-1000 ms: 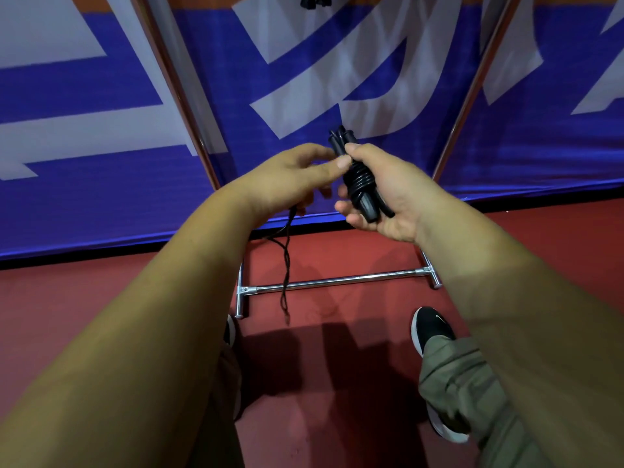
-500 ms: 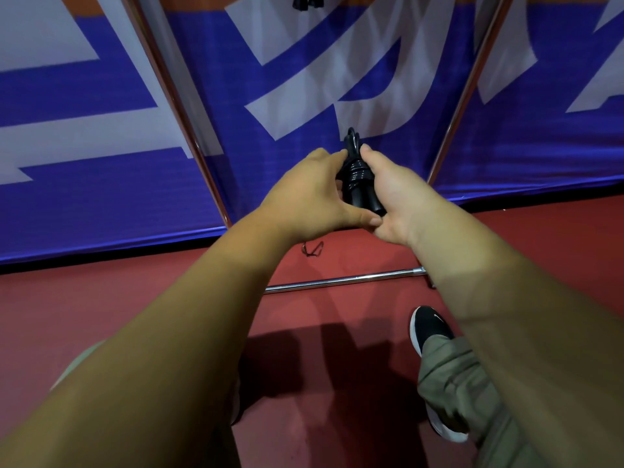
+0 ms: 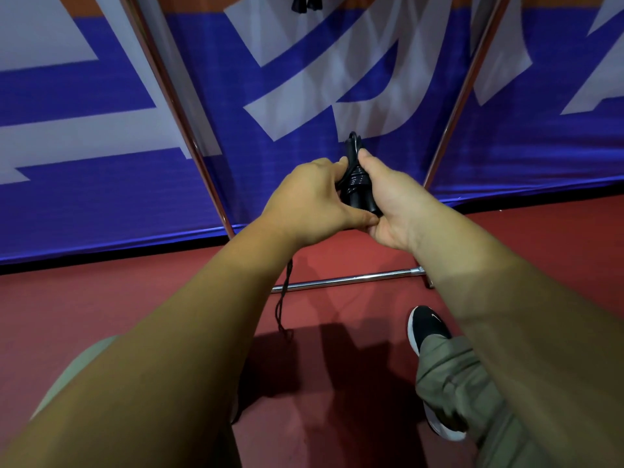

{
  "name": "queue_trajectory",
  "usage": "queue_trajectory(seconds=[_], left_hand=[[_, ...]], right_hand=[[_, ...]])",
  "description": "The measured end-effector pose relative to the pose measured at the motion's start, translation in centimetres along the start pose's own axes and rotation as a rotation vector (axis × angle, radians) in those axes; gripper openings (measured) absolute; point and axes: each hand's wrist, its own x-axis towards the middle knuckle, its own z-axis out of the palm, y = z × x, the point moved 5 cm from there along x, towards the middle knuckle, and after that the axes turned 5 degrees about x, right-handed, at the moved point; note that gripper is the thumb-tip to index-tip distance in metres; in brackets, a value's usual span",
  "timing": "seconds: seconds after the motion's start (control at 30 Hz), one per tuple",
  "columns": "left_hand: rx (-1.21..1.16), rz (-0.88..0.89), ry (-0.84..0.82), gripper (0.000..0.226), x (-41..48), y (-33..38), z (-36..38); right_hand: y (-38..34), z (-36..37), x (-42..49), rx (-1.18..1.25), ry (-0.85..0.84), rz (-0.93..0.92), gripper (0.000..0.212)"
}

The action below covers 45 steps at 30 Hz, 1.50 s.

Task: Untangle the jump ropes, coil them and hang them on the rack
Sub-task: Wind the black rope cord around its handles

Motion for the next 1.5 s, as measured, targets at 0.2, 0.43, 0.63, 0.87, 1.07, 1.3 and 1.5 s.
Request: queue_trajectory(seconds=[0.2, 0.43, 0.63, 0.87, 1.07, 1.3, 1.5], left_hand=[[-0.104, -0.01, -0.242, 0.053, 0.3, -0.4, -0.1], [-0.165, -0.161, -0.385, 0.046, 0.1, -3.2, -2.0], [-0.182, -0.105, -0.432, 0.026, -0.3, -4.7, -2.9], [-0.208, -0.094, -0.389, 0.027, -0.3, -4.4, -3.3], [-0.229, -0.087, -0.492, 0.022, -0.5, -4.1, -2.4], [-0.126, -0.085, -0.489, 0.015, -0.1, -5.3, -1.5], [-0.254, -0.033, -0.41, 0.027, 0.1, -4.1, -3.3]], right_hand=[[0.2, -0.1, 0.4, -0.038, -0.024, 0.011, 0.042], [-0.2, 0.0, 0.6, -0.218, -0.146, 0.094, 0.038], [-0.7, 0.5, -0.2, -0.284, -0.242, 0.099, 0.033], [-1.2, 0.9, -0.3, -0.321, -0.303, 0.043, 0.032], [-0.9, 1.1, -0.3, -0.326, -0.353, 0.036, 0.027], [-0.5, 1.9, -2.2, -0.433, -0.504, 0.074, 0.033], [1.5, 1.3, -3.7, -0.649, -0.709, 0.366, 0.054]])
